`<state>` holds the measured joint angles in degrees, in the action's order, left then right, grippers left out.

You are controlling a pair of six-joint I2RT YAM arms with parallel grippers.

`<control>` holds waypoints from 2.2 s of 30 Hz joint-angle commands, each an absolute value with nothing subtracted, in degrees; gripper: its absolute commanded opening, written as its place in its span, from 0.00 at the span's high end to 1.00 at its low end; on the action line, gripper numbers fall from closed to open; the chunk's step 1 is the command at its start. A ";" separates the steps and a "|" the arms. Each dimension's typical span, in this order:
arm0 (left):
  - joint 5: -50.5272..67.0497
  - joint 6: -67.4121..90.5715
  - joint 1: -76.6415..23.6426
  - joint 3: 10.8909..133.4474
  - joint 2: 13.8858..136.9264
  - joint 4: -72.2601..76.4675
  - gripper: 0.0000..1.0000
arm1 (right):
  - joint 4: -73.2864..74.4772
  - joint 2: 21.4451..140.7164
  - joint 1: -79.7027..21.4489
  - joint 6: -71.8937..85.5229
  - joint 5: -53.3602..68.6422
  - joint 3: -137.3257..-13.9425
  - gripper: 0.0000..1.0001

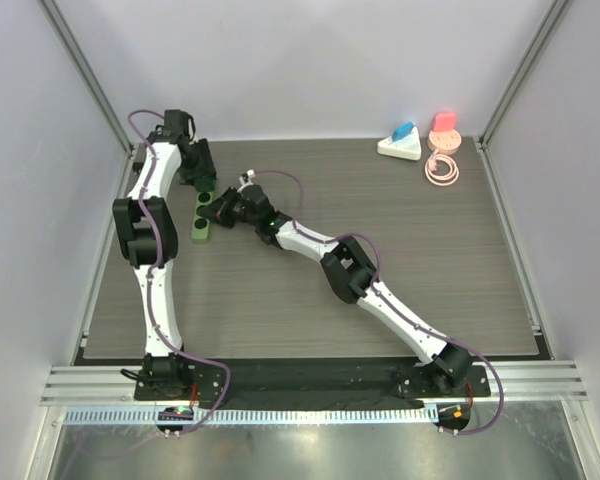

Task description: Pull the plug off the socket

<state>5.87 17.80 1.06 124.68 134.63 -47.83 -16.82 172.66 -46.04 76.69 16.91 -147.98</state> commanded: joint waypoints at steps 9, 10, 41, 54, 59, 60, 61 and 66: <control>15.98 30.14 -0.18 137.47 135.45 -59.69 1.00 | -7.38 176.13 -45.00 76.11 14.15 -146.16 0.87; 15.73 30.93 -0.18 135.89 134.66 -58.63 1.00 | -7.38 176.05 -45.00 76.11 14.15 -146.08 0.87; 7.91 18.28 -0.70 119.79 122.70 -45.97 1.00 | -21.71 161.28 -40.17 59.41 27.77 -129.99 0.49; 11.69 18.81 -0.70 118.30 119.98 -44.91 1.00 | -20.57 169.80 -42.45 61.43 24.00 -141.95 0.37; 12.48 18.28 -0.62 116.98 118.92 -44.39 1.00 | -21.62 171.47 -42.54 62.49 20.40 -143.52 0.45; 12.57 18.28 -0.62 116.98 118.83 -44.47 1.00 | -21.88 171.65 -42.54 62.49 20.04 -143.79 0.45; 12.48 18.19 -0.62 117.07 119.09 -44.65 1.00 | -21.88 171.74 -42.54 62.58 19.69 -143.70 0.46; 12.66 18.02 -0.44 116.81 119.09 -44.21 1.00 | -22.06 172.35 -42.45 65.63 16.44 -143.88 0.62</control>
<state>9.10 17.56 -0.30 116.01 124.36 -46.41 -23.79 170.30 -42.28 64.38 21.08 -142.63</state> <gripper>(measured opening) 0.615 0.421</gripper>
